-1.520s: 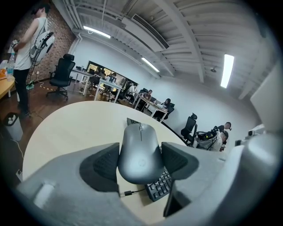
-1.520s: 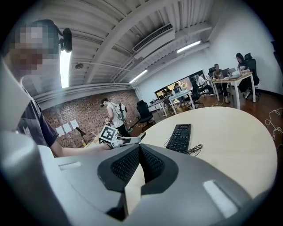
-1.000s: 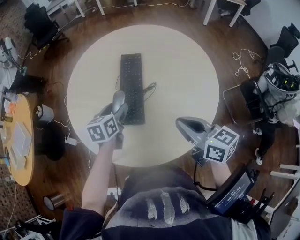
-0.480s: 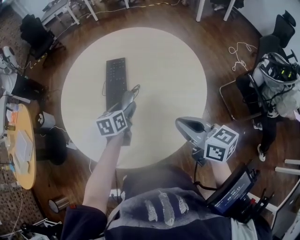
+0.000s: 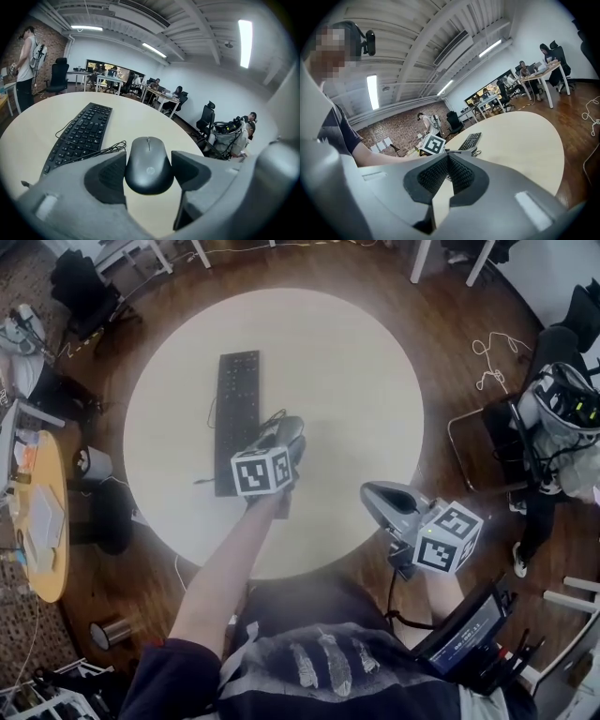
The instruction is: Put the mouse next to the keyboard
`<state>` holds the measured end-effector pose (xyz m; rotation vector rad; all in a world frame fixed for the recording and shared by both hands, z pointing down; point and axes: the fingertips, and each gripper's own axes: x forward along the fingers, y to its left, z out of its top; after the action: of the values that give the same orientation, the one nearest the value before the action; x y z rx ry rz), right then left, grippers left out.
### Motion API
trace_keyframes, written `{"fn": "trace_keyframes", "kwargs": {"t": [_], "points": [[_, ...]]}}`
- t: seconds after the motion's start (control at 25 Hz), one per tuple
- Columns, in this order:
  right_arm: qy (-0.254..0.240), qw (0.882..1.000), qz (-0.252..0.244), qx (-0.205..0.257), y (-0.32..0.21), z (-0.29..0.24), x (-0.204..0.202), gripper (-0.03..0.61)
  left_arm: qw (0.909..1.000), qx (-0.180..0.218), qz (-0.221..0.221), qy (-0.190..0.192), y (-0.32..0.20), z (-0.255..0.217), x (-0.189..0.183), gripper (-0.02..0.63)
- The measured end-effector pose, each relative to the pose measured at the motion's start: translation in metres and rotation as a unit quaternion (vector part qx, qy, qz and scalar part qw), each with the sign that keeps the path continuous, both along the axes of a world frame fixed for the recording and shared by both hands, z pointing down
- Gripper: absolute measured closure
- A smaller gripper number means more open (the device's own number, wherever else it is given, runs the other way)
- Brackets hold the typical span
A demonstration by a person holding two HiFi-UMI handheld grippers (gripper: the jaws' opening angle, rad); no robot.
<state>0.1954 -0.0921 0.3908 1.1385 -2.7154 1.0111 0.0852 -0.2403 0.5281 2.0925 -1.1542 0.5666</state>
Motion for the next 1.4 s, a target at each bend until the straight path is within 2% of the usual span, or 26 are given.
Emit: {"fn": "trace_keyframes", "kwargs": {"t": [0.32,0.52,0.68,0.92,1.16,1.4], "points": [[0.024,0.999,0.018,-0.023,-0.023,0.006,0.001,0.577,0.9998,-0.001,0.021,0.006,-0.031,0.025,0.026,0.308],[0.038,0.998,0.027,-0.041,-0.033,0.006,0.0,0.577,0.9999,0.0,0.011,0.013,-0.047,0.041,0.042,0.308],[0.042,0.997,0.029,-0.057,-0.032,0.013,-0.009,0.577,1.0,0.009,-0.004,0.0,-0.054,0.052,0.037,0.308],[0.048,0.996,0.03,-0.066,-0.033,0.017,-0.006,0.577,0.9997,0.013,-0.001,-0.021,-0.06,0.064,0.044,0.308],[0.047,0.996,0.032,-0.063,-0.03,0.017,-0.001,0.577,0.9973,-0.008,0.049,-0.053,-0.047,0.08,0.049,0.307],[0.048,0.997,0.034,-0.054,-0.024,0.014,0.0,0.577,0.9966,-0.011,0.073,-0.037,-0.04,0.068,0.052,0.296]]}}
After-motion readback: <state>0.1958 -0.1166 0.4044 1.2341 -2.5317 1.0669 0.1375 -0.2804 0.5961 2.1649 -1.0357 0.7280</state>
